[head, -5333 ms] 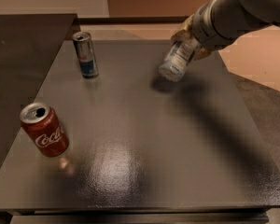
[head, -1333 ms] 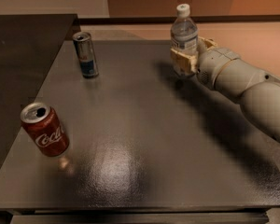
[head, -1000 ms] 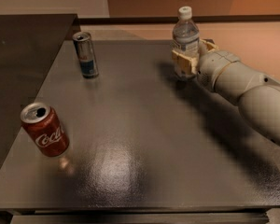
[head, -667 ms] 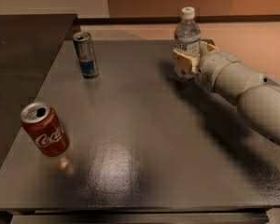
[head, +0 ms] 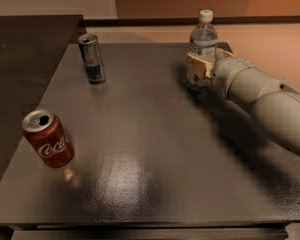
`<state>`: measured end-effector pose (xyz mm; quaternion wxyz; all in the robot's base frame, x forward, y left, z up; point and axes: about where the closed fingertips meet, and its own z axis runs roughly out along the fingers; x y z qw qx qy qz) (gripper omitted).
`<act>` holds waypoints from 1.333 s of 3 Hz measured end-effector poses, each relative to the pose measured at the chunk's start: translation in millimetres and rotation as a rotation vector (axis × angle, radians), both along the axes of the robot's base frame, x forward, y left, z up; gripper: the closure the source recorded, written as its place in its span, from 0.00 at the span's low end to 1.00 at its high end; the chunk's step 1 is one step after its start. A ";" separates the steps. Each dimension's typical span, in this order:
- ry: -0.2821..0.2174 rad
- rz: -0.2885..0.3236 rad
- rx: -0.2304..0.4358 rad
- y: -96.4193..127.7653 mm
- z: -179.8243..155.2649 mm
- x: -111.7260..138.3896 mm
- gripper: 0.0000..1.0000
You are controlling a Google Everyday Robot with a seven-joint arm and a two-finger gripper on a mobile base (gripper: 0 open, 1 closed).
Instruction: Place blue plastic bottle upright
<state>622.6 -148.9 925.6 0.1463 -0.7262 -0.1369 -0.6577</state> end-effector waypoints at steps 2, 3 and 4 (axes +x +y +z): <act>-0.008 -0.033 0.051 -1.6 -8.6 3.2 0.71; -0.025 -0.038 0.069 0.0 -10.5 4.6 0.48; -0.028 -0.036 0.068 1.6 -8.9 4.7 0.24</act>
Offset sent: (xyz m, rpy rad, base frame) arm 0.0074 0.0003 -0.0157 0.0860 -0.0280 -0.0640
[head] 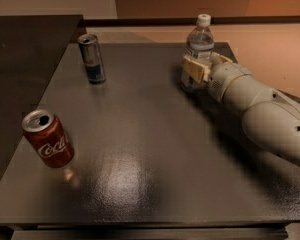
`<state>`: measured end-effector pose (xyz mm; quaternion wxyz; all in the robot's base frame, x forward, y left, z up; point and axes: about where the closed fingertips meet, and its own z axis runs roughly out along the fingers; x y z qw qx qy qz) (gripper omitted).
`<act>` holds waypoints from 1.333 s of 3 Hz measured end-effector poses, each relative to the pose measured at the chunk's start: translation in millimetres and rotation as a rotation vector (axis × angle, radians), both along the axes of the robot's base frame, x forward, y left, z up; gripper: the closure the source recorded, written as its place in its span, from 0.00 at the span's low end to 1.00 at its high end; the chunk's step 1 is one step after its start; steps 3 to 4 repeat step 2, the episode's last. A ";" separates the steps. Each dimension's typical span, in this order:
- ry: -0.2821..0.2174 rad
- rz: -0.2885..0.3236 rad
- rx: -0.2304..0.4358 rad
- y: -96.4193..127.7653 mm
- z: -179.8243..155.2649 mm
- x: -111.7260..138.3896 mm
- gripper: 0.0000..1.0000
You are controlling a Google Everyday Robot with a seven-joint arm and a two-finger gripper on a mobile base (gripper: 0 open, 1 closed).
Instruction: Place blue plastic bottle upright
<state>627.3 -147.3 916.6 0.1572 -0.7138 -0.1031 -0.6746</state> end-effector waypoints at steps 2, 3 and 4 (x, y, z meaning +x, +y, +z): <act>-0.002 0.003 -0.001 2.5 1.7 0.1 0.00; -0.002 0.003 -0.001 2.5 1.7 0.1 0.00; -0.002 0.003 -0.001 2.5 1.7 0.1 0.00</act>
Offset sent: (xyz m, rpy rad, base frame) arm 0.0001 0.0014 0.0009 -0.0005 -0.0013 0.0018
